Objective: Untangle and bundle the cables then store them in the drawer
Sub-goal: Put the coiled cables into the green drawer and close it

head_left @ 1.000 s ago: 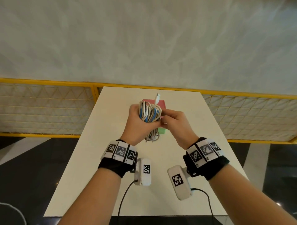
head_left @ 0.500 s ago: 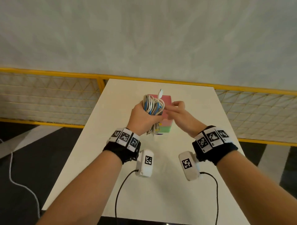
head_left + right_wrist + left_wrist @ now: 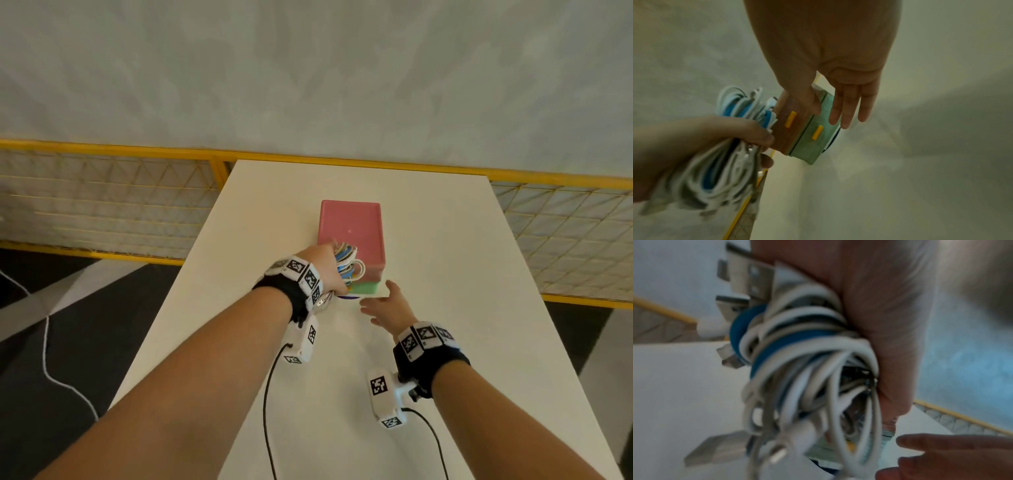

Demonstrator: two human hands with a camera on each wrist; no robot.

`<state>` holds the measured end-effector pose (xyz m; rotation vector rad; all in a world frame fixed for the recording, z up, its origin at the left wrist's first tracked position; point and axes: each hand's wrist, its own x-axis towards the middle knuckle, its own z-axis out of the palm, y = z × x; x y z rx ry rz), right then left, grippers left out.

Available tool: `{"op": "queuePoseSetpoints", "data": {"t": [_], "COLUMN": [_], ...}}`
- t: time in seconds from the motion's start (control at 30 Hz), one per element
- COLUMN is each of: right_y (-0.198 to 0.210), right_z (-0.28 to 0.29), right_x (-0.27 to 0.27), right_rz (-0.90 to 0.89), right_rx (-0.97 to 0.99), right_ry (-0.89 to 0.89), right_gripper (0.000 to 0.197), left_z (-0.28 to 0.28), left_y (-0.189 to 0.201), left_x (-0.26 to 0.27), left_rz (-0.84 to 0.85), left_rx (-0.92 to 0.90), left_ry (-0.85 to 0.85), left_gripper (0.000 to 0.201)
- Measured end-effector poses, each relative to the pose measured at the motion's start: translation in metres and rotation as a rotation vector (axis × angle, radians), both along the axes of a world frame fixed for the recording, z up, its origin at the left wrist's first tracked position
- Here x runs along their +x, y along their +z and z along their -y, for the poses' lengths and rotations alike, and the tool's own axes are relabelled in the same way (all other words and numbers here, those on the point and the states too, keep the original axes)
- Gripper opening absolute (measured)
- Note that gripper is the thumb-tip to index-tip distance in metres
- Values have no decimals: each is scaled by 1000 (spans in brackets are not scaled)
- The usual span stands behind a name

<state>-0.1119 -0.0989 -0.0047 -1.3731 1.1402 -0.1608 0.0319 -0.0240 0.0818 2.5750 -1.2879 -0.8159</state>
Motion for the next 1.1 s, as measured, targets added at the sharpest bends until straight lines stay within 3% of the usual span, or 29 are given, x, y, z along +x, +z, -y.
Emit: {"op": "queuePoseSetpoints", "data": {"t": [0.17, 0.33, 0.5, 0.63, 0.8, 0.9, 1.1], "right_y": [-21, -27, -27, -7, -5, -11, -15], "right_z": [9, 2, -33, -42, -8, 3, -23], "right_x": [36, 38, 5, -12, 8, 15, -19], "right_rz": [66, 104, 144, -98, -149, -183, -227], "right_rx": [85, 15, 18, -105, -393, -421, -475], "right_ry": [-111, -184, -215, -143, -32, 112, 325], "right_gripper": [43, 25, 42, 72, 62, 55, 85], "left_z": [16, 21, 18, 15, 12, 11, 11], "left_y": [6, 4, 0, 0, 1, -1, 3], "left_x": [10, 13, 14, 12, 10, 9, 7], "left_rz": [95, 101, 99, 82, 86, 86, 68], "left_rx": [115, 149, 132, 109, 76, 73, 99], "left_ry": [-113, -151, -144, -134, -112, -103, -87], "left_gripper": [42, 40, 39, 40, 40, 39, 41]}}
